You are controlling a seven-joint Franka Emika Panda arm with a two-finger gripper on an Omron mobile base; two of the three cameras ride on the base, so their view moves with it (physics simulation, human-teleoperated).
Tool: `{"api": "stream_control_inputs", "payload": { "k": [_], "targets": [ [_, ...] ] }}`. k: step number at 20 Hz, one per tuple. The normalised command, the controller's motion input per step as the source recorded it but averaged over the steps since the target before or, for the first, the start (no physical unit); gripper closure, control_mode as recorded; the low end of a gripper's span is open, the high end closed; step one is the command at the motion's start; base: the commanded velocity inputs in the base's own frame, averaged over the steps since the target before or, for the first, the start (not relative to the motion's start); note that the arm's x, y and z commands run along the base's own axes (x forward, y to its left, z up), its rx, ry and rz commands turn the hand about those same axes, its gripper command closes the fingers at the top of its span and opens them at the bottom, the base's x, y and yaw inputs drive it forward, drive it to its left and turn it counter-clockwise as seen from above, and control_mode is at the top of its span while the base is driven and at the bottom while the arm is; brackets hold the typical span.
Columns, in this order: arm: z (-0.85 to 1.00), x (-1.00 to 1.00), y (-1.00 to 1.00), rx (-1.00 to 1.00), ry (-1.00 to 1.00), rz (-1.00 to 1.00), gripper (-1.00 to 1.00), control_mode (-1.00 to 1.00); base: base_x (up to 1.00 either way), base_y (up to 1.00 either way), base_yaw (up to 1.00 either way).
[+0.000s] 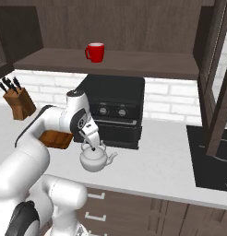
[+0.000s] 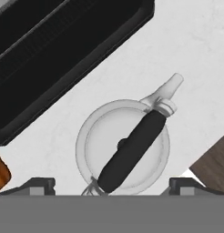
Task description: Pick the kettle from the counter and place it on the tray. Then pick the mug from the cabinet and place it on the tray. Then close the cabinet doors.
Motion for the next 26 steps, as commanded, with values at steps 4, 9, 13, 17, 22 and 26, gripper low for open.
{"api": "stream_control_inputs", "payload": {
  "k": [4, 9, 13, 17, 22, 26],
  "targets": [
    [-0.22, 0.15, 0.00, 0.03, 0.05, -0.04, -1.00, -1.00, 0.00, 0.00, 0.00],
    [-0.15, 0.11, -0.04, 0.03, 0.04, -0.03, -1.00, -1.00, 0.00, 0.00, 0.00],
    [-0.03, 0.00, -0.04, 0.00, 0.00, 0.00, 1.00, -1.00, 0.00, 0.00, 0.00],
    [-0.01, 0.00, 0.00, 0.00, 0.00, 0.00, 1.00, -1.00, 0.00, 0.00, 0.00],
    [-0.01, -0.04, 0.04, 0.00, 0.00, 0.00, 1.00, -1.00, 0.00, 0.00, 0.00],
    [0.12, -0.37, 0.34, 0.00, 0.07, 0.02, 1.00, -1.00, 0.00, 0.00, 0.00]
  ]
}}
